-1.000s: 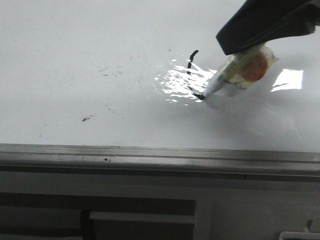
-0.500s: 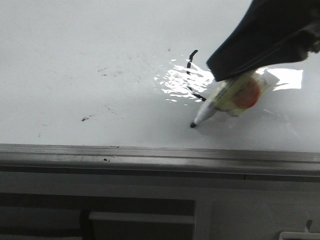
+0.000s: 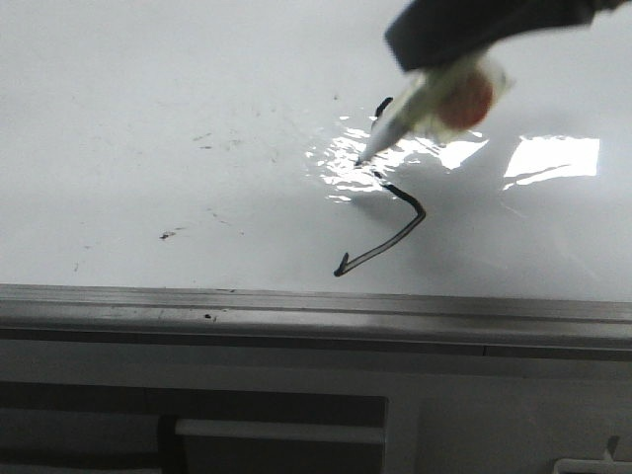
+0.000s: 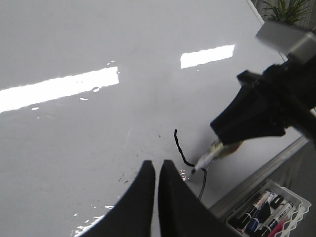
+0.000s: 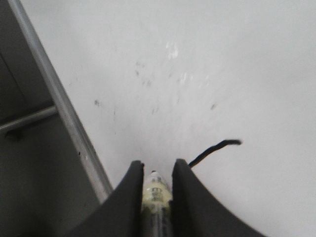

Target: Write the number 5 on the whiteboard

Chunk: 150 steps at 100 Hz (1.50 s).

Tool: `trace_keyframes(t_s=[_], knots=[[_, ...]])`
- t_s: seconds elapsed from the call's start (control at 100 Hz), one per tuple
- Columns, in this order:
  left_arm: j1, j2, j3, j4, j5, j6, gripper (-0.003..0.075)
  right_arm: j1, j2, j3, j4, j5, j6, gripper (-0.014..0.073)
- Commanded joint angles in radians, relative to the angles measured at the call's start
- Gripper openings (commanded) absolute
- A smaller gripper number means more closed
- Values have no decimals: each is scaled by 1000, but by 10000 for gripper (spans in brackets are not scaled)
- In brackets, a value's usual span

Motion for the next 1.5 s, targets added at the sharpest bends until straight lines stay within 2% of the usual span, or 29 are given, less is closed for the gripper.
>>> trace_keyframes(t_s=[0.0, 0.21, 0.68, 1.22, 1.49], knots=[[3, 5, -28, -20, -44, -10, -20, -14, -59, -35, -21, -93, -15, -59], [3, 5, -28, -20, -51, -10, -20, -59, -12, -35, -26, -123, -15, -59], [3, 5, -28, -20, -51, -10, -20, -61, 74, -33, -28, -176, -15, -59], [3, 5, -28, -20, -51, -10, -20, -266, 13, -28, -27, -36, -15, -58], [3, 5, -28, -20, -61, -10, -20, -281, -9, -24, -27, -28, -15, -59]])
